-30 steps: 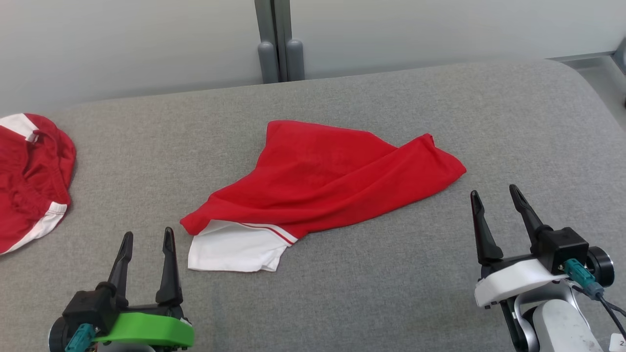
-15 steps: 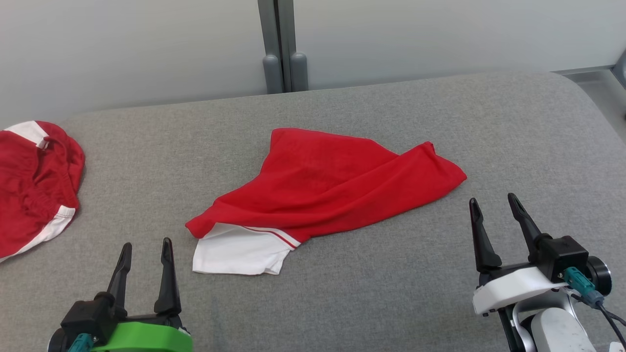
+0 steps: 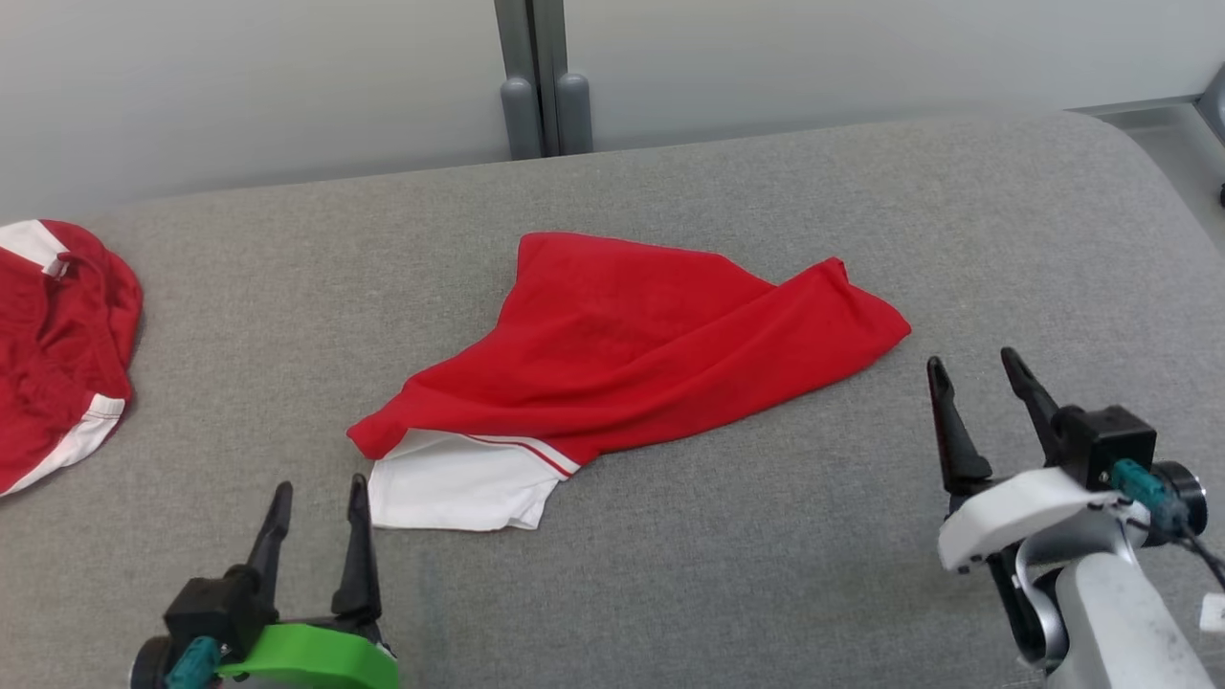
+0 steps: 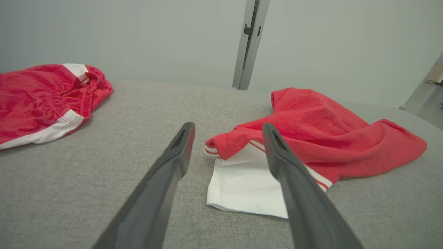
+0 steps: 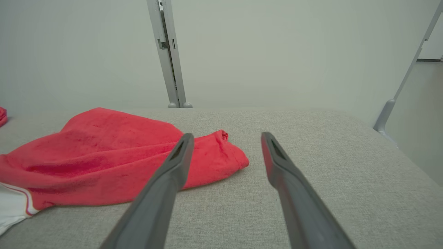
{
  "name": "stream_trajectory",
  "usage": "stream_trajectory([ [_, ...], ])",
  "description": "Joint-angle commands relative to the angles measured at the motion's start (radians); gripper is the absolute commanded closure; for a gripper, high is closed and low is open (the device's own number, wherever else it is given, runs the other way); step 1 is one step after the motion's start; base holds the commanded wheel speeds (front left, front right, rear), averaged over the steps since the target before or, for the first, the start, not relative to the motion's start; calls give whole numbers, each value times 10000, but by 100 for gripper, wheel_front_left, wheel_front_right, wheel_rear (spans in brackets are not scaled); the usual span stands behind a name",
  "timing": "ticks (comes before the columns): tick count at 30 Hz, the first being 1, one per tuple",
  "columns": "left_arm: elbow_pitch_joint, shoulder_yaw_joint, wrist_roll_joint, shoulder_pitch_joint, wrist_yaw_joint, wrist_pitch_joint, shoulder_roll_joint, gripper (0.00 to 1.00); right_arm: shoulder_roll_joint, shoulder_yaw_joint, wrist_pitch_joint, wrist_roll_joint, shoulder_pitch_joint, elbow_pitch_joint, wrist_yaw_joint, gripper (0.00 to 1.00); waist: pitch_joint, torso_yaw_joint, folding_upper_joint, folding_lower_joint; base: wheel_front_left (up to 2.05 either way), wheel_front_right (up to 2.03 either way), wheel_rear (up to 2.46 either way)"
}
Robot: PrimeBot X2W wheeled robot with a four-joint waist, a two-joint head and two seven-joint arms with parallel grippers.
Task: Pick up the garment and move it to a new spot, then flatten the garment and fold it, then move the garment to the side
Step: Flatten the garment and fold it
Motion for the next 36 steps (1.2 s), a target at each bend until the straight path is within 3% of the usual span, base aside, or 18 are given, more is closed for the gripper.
stream_trajectory([
  [1,500,-138,17,-185,-26,8,12,0,-156,-71,353,86,-259,190,-16,0,164,-46,0,0,0,0,0],
  [7,2608,-620,174,-1384,0,438,49,0,-696,-432,2077,249,-1541,1450,-16,0,693,-81,0,0,0,0,0],
  [12,3579,-804,204,-2164,258,837,40,0,-1092,-153,2558,369,-2593,2635,-16,0,1227,-61,0,0,0,0,0],
  [20,4648,-1029,-101,-2850,272,655,24,0,-1256,337,2016,563,-3724,4356,-16,0,1717,93,0,0,0,0,0],
  [28,5183,-876,-21,-3216,1043,360,64,0,-1371,838,1682,687,-4552,5594,-16,0,1951,161,0,0,0,0,0],
  [33,5595,-1080,-214,-3274,823,715,54,0,-1474,1245,1485,905,-4863,6107,-18,0,2097,247,0,0,0,0,0],
  [34,5644,-1112,-273,-3266,763,784,53,10,-1499,1318,1453,932,-4909,6185,-16,0,2127,262,0,0,0,0,0],
  [35,5710,-1167,-304,-3271,709,880,50,54,-1534,1393,1421,985,-4989,6274,-18,0,2168,281,0,0,0,0,0],
  [36,5749,-1213,-306,-3264,648,915,44,72,-1551,1447,1369,1033,-5059,6341,-16,0,2203,296,0,0,0,0,0],
])
